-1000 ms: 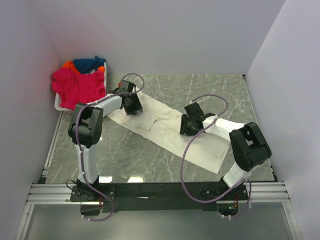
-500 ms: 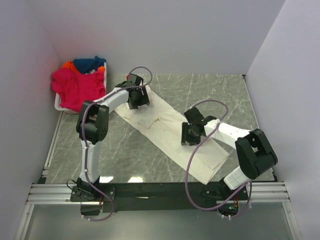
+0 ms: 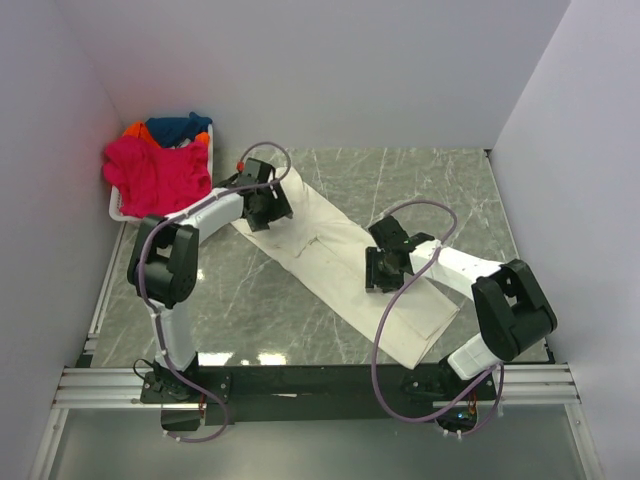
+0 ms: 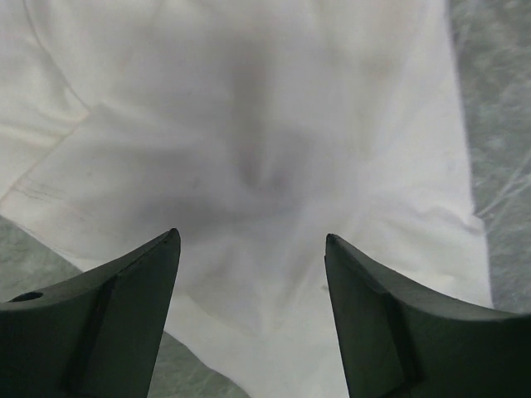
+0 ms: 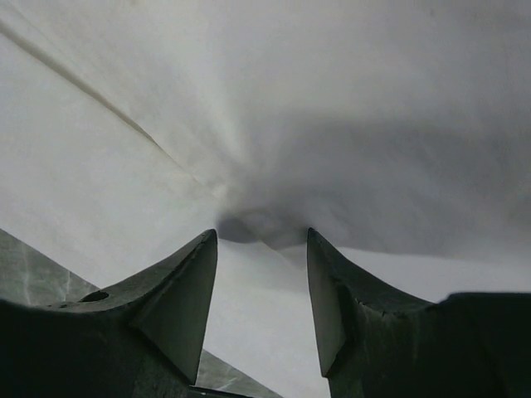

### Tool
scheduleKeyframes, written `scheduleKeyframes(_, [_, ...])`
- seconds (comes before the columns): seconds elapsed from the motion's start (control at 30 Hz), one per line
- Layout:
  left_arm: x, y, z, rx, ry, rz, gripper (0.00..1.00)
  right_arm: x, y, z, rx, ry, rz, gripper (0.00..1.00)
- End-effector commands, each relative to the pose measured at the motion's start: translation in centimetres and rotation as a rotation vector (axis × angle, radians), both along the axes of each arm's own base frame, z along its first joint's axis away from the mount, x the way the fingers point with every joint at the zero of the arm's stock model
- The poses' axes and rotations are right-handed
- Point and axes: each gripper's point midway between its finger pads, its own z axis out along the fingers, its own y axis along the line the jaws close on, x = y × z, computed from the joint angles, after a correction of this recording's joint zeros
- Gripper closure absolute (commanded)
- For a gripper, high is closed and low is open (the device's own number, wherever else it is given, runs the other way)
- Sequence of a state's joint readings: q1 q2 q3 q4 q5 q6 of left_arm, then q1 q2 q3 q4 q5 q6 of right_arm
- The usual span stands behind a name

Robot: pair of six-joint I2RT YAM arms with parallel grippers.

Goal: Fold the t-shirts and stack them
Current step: Fold the tshirt

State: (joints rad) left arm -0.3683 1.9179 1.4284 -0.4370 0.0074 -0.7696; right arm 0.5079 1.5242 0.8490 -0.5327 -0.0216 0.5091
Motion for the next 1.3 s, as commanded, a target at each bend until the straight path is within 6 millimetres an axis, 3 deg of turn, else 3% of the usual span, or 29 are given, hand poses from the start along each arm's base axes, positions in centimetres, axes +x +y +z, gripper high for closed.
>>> scheduleKeyframes(0.0, [-0.5, -0.6, -1.9, -0.038, 0.04, 0.018, 0.24, 0.8, 0.2, -0.1, -0.005, -0.033, 0.011, 0.46])
scheduleKeyframes(0.13, [-0.7, 0.4, -5.5, 0.021, 0.113, 0.028, 0.24, 0.4, 0.3, -0.4, 0.006, -0.019, 0.003, 0.46])
scheduleKeyframes(0.3, [0.0, 0.6, -6.9, 0.046, 0.117, 0.011, 0.24, -1.1, 0.6, -1.4, 0.038, 0.026, 0.009, 0.47])
scheduleKeyframes(0.43, [1.9, -0.1, -7.4, 0.065, 0.111, -0.03, 0.24, -2.8, 1.6, -2.3, 0.073, 0.076, 0.023, 0.48])
scheduleKeyframes(0.6, [5.0, -0.8, -7.5, 0.11, 0.082, -0.1, 0.23, -4.8, 4.8, -2.5, 0.114, 0.107, 0.057, 0.48])
scheduleKeyframes(0.8, [7.9, -2.2, -7.2, 0.122, 0.017, -0.209, 0.23, -4.9, 8.8, -1.4, 0.173, 0.111, 0.076, 0.48])
scheduleKeyframes(0.93, [9.4, -3.5, -5.5, 0.081, -0.041, -0.239, 0.22, -4.3, 10.9, 0.3, 0.183, 0.09, 0.116, 0.49])
scheduleKeyframes(1.07, [10.2, -4.6, -1.1, 0.029, -0.141, -0.248, 0.21, -2.8, 11.5, 3.1, 0.179, 0.014, 0.126, 0.48])
scheduleKeyframes(1.2, [10.3, -5.2, 5.2, -0.007, -0.244, -0.231, 0.21, -3.1, 10.2, 4.0, 0.145, -0.008, 0.136, 0.48])
scheduleKeyframes(1.27, [9.7, -5.3, 6.5, -0.012, -0.25, -0.211, 0.2, -3.8, 9.3, 3.5, 0.124, -0.003, 0.147, 0.48])
